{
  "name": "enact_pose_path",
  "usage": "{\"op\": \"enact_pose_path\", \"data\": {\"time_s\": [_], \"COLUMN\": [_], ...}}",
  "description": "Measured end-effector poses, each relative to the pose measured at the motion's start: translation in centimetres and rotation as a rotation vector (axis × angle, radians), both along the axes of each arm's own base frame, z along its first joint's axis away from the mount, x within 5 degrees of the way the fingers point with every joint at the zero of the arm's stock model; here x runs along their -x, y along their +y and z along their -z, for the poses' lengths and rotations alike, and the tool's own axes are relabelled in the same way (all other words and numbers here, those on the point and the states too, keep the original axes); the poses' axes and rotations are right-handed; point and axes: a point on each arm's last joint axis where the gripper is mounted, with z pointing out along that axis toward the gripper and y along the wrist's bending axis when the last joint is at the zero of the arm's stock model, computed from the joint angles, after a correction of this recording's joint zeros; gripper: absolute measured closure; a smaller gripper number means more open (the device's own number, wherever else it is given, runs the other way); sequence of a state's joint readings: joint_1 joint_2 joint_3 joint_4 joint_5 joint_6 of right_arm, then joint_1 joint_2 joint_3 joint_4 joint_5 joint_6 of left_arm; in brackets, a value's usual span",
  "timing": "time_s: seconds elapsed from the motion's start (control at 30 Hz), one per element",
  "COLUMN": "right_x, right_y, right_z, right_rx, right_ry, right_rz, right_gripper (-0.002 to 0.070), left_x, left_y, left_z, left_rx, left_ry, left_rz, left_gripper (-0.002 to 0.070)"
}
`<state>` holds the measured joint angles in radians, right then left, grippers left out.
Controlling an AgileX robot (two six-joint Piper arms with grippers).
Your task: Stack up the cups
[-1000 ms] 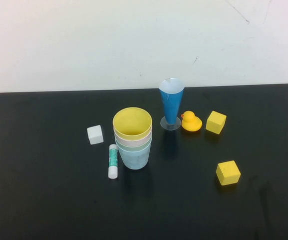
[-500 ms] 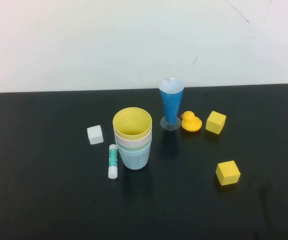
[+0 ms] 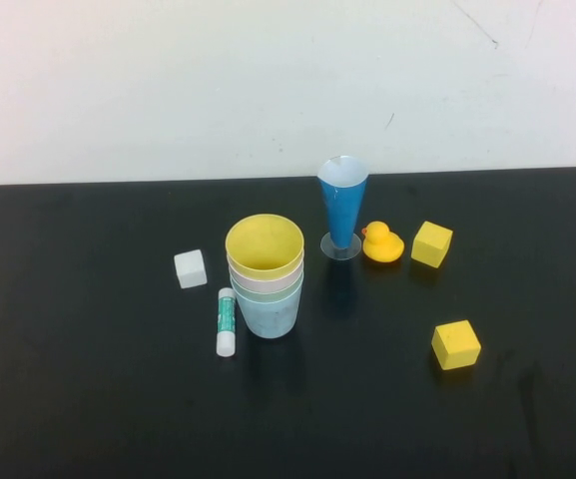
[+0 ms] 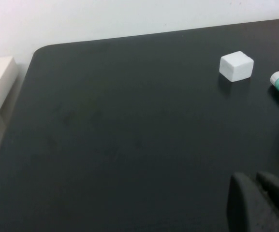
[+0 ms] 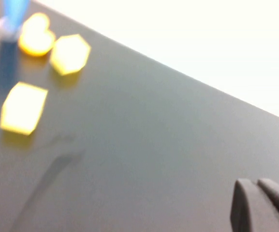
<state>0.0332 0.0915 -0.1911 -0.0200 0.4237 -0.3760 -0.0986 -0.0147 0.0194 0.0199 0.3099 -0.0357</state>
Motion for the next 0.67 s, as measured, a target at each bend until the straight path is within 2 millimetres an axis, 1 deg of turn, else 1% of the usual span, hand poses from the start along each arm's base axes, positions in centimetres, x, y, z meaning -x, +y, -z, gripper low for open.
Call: {"op": "enact_pose_path", "data": {"time_s": [0.1,0.23,0.3,0.43,0.67], "right_x": [0.5,0.2,0.2,0.1,0.1], "right_y": [-0.2,-0.3,-0.3,-0.3,-0.3], "right_z": [1.5,4.7,5.9,5.8,5.9], "right_rx": [-0.034,-0.058,-0.064,-0.074,-0.075], "right_ry": [-0.046,0.026,0.069,0.04,0.039], "right_rz": [0.068,0.098,0.101,0.106,0.107], "right_gripper": [0.0678,0.0678,0.0678,0.0678,0.0678], "left_x": [0.0,0.0,0.0,0.0,0.0], "left_y": [0.0,0.0,0.0,0.0,0.0], "left_z": [0.0,0.0,0.0,0.0,0.0], "left_rx": [0.0,0.002,0.002,0.002,0.002], "left_ry": [0.0,0.0,0.0,0.0,0.0], "left_rz": [0.0,0.0,0.0,0.0,0.0], "left_gripper": [0.0673,0.0673,0.0673,0.0673,0.0673]}}
